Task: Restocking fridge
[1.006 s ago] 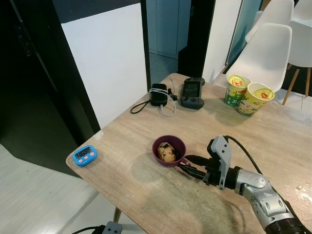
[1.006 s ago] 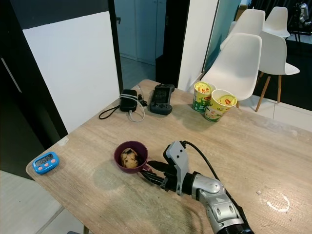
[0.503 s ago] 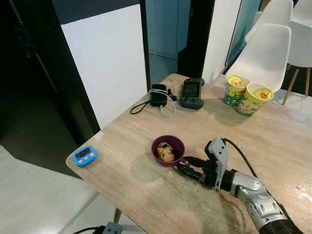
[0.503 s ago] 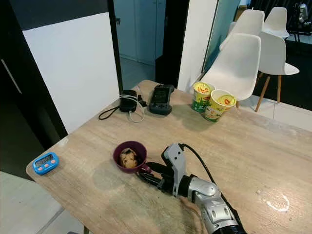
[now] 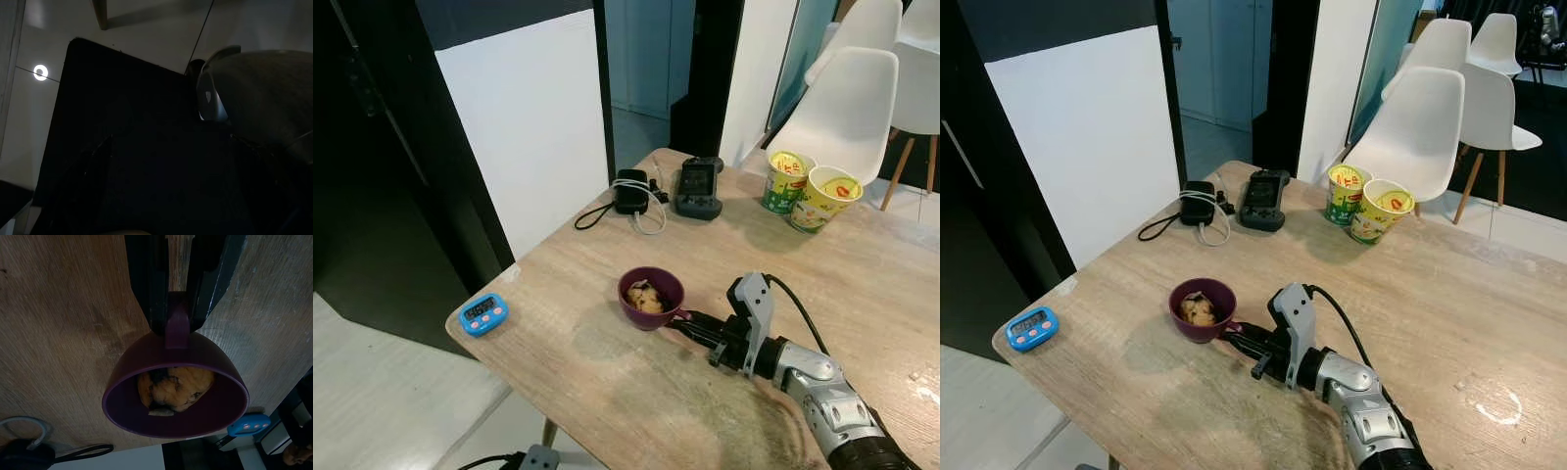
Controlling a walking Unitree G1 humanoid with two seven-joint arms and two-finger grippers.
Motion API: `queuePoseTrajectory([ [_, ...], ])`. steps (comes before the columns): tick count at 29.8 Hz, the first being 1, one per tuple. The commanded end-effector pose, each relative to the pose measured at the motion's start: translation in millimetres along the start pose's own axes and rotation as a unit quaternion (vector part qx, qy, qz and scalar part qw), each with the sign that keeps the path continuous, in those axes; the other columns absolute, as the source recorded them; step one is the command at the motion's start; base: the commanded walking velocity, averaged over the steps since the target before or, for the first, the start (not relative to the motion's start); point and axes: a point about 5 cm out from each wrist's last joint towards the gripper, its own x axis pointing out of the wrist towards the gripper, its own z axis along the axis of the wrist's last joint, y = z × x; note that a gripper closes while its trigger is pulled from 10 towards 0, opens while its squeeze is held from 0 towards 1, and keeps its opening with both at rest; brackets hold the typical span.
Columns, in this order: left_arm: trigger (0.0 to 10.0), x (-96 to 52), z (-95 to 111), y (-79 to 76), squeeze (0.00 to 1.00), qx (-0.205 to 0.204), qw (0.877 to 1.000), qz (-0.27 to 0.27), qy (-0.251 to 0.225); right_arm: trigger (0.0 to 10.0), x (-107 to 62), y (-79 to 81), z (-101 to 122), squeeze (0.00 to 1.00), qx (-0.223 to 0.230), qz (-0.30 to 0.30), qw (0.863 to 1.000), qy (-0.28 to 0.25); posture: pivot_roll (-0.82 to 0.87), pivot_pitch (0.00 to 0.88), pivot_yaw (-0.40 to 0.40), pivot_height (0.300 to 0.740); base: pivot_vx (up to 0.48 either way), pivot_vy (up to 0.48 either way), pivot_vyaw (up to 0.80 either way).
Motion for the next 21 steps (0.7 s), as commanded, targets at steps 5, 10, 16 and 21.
queuePoseTrajectory([
  [5,10.0,0.9,2.6,-2.6,0.0,0.002,1.0,-0.006,-0.003,0.0,-1.9,-3.5,4.1,0.0,0.007,-0.004,1.0,-0.025,0.05,0.0,0.006,0.74,0.0,0.0,0.0],
  [10,10.0,0.8,1.3,-3.0,0.0,0.003,1.0,-0.006,-0.001,0.0,-8.8,-8.7,15.0,0.0,0.023,-0.003,0.998,-0.064,0.06,0.0,0.008,0.74,0.0,0.0,0.0],
  [16,10.0,0.8,0.0,-2.8,0.0,0.002,1.0,0.002,0.003,10.0,-23.5,-5.6,33.8,0.0,0.035,0.055,0.993,-0.1,0.06,0.0,0.01,0.74,0.0,0.0,0.0],
  [21,10.0,0.7,-1.0,-1.6,0.0,0.002,1.0,0.009,0.007,10.0,-30.7,-6.1,35.2,0.0,0.025,0.071,0.994,-0.085,0.06,0.0,0.01,0.74,0.0,0.0,0.0],
])
